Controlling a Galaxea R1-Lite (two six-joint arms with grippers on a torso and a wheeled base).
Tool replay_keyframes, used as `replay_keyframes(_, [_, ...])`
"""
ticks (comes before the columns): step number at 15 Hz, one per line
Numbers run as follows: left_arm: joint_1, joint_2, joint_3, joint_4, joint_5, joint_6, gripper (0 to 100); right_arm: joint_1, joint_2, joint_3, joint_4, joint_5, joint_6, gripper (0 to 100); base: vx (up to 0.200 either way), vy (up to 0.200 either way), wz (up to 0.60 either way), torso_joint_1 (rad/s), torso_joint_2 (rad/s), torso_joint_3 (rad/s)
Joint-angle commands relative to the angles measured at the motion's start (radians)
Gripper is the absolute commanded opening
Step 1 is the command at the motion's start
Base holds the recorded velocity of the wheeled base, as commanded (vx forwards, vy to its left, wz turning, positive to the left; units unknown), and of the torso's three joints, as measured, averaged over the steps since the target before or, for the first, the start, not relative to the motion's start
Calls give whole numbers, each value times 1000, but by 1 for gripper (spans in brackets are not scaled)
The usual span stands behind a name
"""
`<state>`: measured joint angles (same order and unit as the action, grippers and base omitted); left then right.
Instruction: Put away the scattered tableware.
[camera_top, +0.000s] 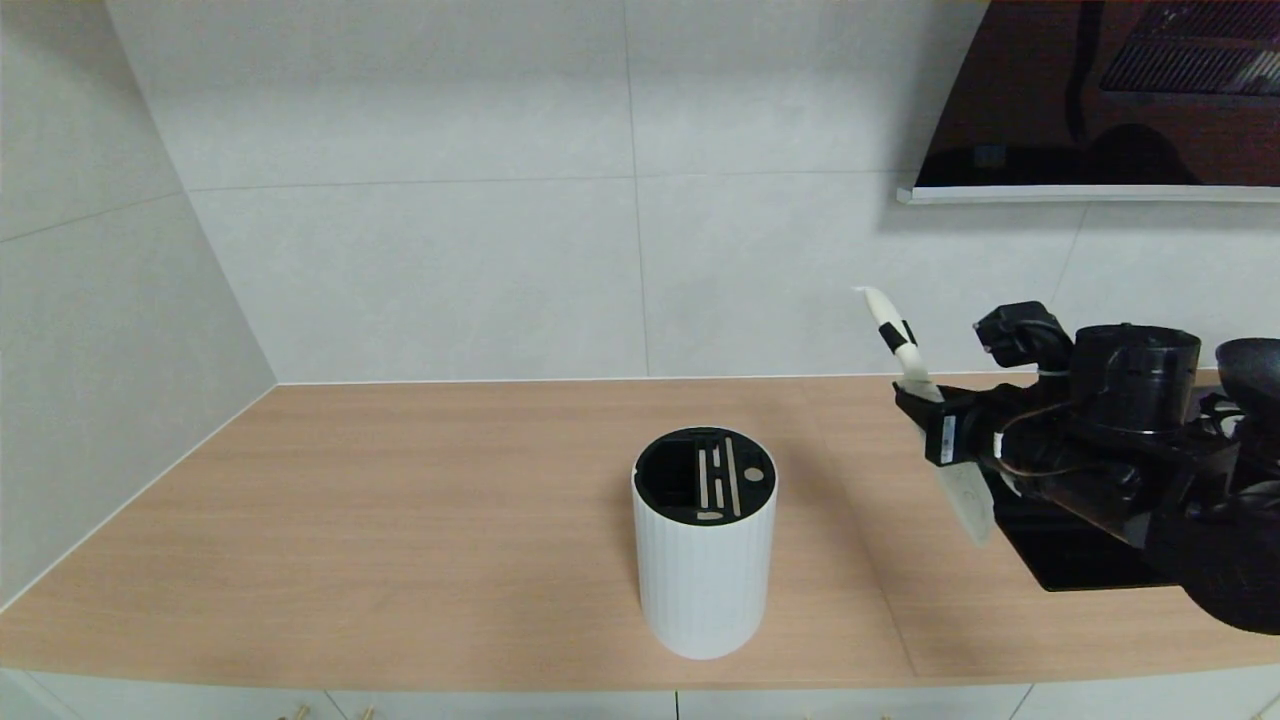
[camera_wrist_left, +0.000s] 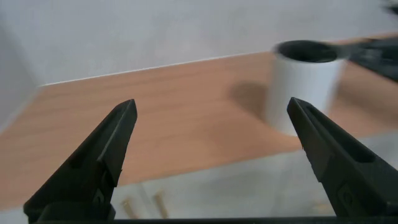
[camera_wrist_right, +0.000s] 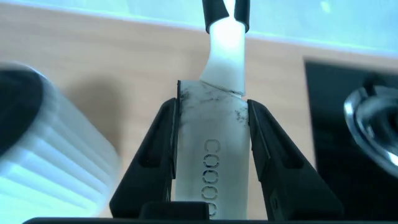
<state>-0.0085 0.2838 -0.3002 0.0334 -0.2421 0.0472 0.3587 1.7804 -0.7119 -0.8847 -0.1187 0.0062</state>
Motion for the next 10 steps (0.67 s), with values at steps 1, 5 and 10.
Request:
replay_keyframes(1, [-38,443,-204,-27,-101,-7,100,54,-35,-103,75,2,0,0,0,0,0,0,0,0])
replay_keyframes(5, [-206,784,-327,-161,-91,-17,100,172,-73,-90,113,-6,8,0,0,0,0,0,0,0])
replay_keyframes(10, [-346,982,-286,-372,-92,-136,100,335,-101,-58,110,-25,6,0,0,0,0,0,0,0])
